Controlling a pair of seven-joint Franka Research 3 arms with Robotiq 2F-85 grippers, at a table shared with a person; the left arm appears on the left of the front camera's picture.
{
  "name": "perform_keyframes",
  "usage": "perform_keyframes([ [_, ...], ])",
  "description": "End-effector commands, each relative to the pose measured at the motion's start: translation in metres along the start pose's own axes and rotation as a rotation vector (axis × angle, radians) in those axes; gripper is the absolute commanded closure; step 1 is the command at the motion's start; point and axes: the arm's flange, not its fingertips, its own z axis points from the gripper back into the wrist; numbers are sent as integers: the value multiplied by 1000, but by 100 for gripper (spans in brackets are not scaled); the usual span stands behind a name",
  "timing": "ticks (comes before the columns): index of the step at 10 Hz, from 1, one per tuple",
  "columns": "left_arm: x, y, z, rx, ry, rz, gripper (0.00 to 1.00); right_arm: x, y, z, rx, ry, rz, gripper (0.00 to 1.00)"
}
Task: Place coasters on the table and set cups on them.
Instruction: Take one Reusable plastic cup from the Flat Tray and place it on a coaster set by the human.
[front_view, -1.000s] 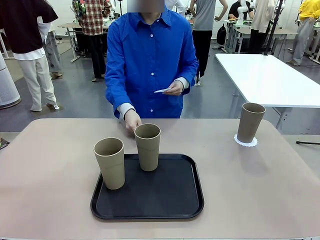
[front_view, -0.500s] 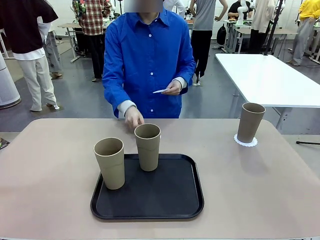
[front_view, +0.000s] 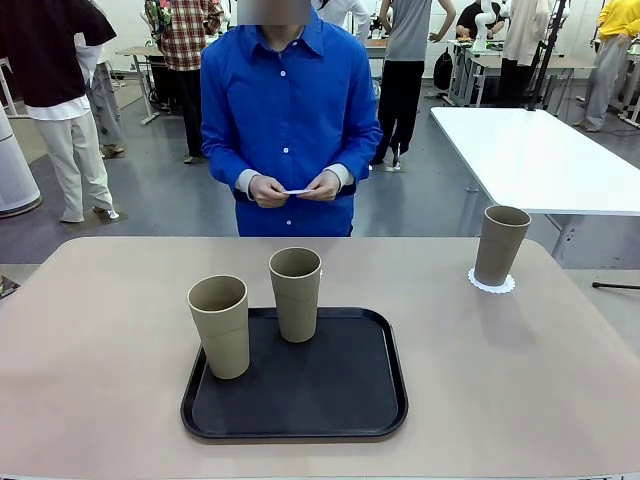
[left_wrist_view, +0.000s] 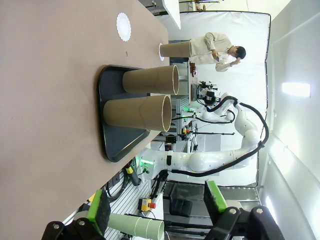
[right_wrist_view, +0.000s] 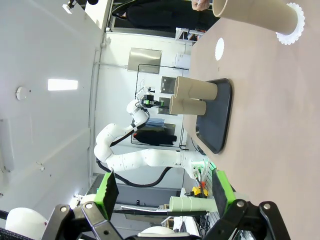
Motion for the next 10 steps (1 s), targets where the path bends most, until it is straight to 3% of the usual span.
perform_keyframes([
  [1, -1, -1, 2, -12, -1, -7, 0, -2, -1, -2, 5, -5, -2, 0],
  [10, -1, -1, 2, -12, -1, -7, 0, -2, -1, -2, 5, -5, -2, 0],
])
